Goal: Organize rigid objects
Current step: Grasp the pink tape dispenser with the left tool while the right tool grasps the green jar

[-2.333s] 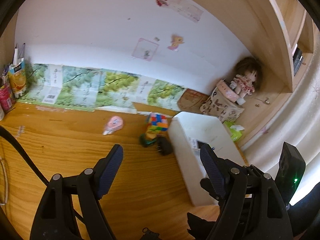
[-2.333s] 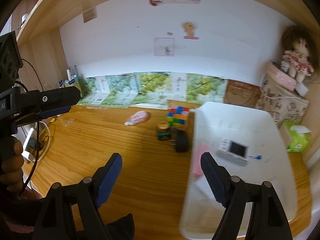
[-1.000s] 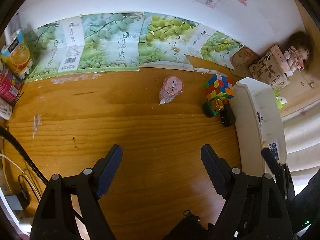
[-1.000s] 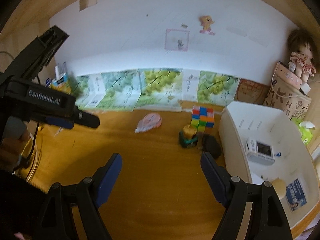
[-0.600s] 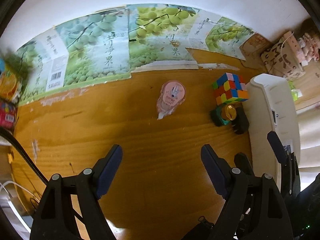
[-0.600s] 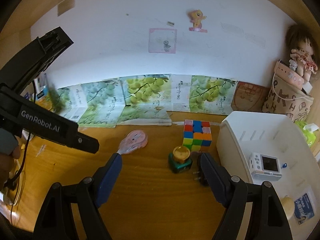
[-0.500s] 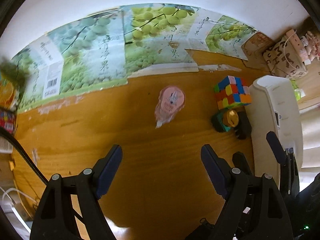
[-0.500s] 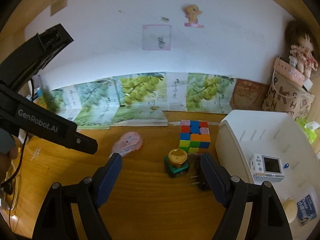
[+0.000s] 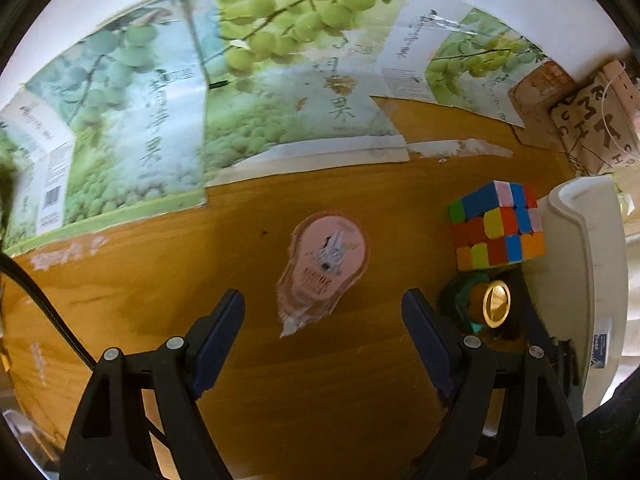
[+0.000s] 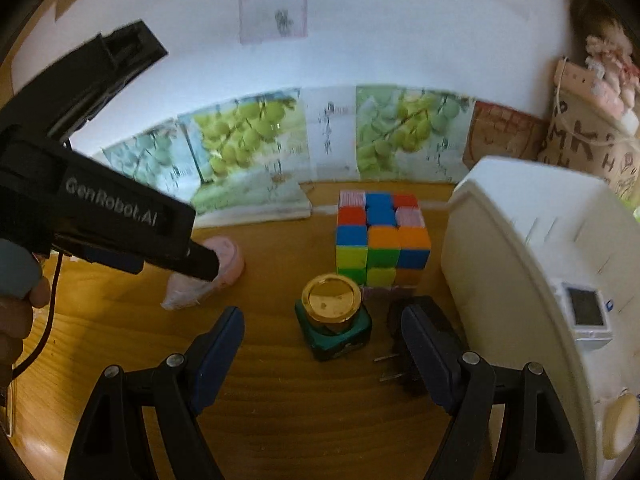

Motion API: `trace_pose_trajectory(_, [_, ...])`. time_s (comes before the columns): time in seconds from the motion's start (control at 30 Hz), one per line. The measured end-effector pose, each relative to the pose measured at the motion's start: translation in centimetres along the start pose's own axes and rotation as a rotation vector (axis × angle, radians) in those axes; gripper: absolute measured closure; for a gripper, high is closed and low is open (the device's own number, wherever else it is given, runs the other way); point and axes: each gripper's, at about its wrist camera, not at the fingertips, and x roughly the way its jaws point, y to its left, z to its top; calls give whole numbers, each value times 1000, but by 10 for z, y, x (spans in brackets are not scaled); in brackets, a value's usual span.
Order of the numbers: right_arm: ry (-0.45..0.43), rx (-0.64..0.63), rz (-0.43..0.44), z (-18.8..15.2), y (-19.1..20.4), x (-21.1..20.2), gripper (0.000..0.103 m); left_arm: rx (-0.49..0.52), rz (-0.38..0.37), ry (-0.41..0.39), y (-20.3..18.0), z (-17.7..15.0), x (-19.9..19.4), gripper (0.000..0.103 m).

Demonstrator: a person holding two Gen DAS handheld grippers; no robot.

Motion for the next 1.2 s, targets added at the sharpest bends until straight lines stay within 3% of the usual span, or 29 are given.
trace_pose_trajectory(0.2, [22, -35, 4, -5, 9, 12, 22, 48, 45, -15, -4, 6, 15, 20])
trace_pose_trajectory(0.43, [75, -38, 8, -4, 11, 22, 22, 31, 42, 0, 2, 12, 30, 20])
trace_pose_trajectory(0.7, [100, -50, -22, -4, 14, 28, 24, 40, 47, -36, -2, 20, 36, 21])
trace_pose_trajectory(0.77, [101, -54, -51, -5, 15, 26, 29, 46, 47, -45, -2, 21, 37, 21])
trace_pose_trajectory(0.9, [97, -45, -59, -5, 12, 26, 33, 80, 66, -68, -4, 19, 36, 32])
trace_pose_trajectory(1.0, [93, -35, -64, -5, 10, 25, 38, 104, 80, -65, -8, 21, 38, 34])
trace_pose_trajectory(1.13, [86, -23, -68, -5, 8, 23, 49, 113, 90, -76, -12, 22, 35, 49])
trace_pose_trajectory(1.2, [84, -17, -70, -5, 7, 21, 54, 106, 82, -73, -16, 20, 31, 49])
